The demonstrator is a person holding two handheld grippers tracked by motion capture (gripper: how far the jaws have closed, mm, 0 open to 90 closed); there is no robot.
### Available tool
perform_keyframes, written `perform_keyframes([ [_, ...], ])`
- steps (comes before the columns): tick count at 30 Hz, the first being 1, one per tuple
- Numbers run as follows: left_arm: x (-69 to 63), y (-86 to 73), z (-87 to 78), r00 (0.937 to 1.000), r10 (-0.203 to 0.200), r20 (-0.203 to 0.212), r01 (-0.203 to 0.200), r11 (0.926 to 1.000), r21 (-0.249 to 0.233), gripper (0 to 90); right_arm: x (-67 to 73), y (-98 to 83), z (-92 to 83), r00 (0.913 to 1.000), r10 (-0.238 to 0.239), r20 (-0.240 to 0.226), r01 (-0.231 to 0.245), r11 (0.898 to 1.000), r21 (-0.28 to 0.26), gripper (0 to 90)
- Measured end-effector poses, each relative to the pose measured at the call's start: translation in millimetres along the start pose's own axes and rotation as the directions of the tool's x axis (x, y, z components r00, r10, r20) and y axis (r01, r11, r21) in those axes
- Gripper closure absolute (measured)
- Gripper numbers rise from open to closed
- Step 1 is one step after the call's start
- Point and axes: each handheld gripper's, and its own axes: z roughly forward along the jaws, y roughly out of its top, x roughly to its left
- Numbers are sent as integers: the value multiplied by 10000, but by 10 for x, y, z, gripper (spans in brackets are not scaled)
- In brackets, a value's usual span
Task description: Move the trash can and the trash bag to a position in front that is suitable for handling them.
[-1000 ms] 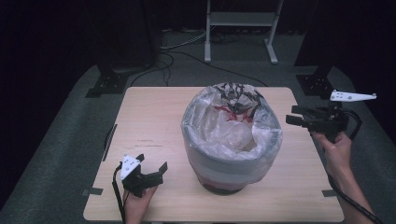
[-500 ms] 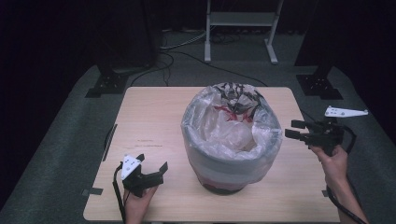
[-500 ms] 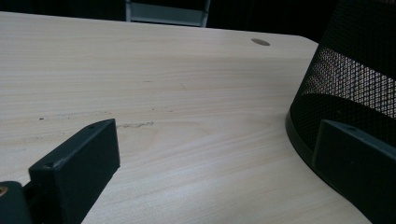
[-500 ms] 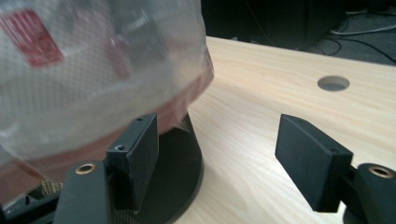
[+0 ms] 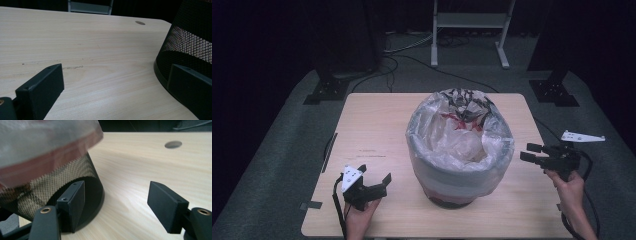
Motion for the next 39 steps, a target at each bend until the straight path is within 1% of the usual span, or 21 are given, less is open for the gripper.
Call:
perform_keyframes([
  [5, 0, 0, 5, 10000, -47, -5, 47, 10000, 3, 0, -33, -176, -22, 9996, 212, 188, -214, 9997, 76, 294],
  [9, 2, 3, -3, 10000, -74, -32, 74, 10000, -21, 0, -36, -291, -38, 9991, 183, 392, -191, 9996, 200, 294],
  [15, -2, 6, -8, 10000, -40, -45, 40, 10000, -38, 0, -54, -445, -65, 9977, 293, 611, -308, 9992, 243, 294],
  [17, -2, 5, -9, 10000, -35, -52, 35, 10000, -47, 0, -59, -496, -82, 9971, 285, 708, -300, 9994, 197, 294],
  [19, -1, 2, -7, 10000, -61, -58, 60, 10000, -33, 0, -68, -541, -100, 9965, 406, 724, -417, 9990, 140, 293],
  [21, 0, 1, -6, 10000, -65, -63, 65, 10000, -18, 0, -80, -598, -132, 9959, 534, 731, -531, 9986, -59, 293],
  [24, 0, 1, -11, 10000, -9, -75, 9, 10000, -26, 0, -88, -654, -164, 9949, 625, 795, -615, 9980, -148, 293],
  [28, 18, -16, -32, 10000, -4, -99, 5, 10000, 23, 0, -95, -693, -188, 9944, 680, 804, -664, 9975, -225, 293],
  [31, 27, -2, -53, 9999, 86, -68, -86, 10000, -32, 0, -90, -704, -199, 9945, 670, 806, -650, 9975, -280, 293],
  [34, 45, 0, -62, 10000, -22, -55, 22, 10000, -94, 0, -82, -713, -198, 9941, 655, 863, -631, 9975, -305, 293],
  [39, 38, -1, -77, 9999, 30, -110, -31, 10000, -80, 0, -56, -711, -166, 9948, 458, 913, -438, 9987, -242, 293],
])
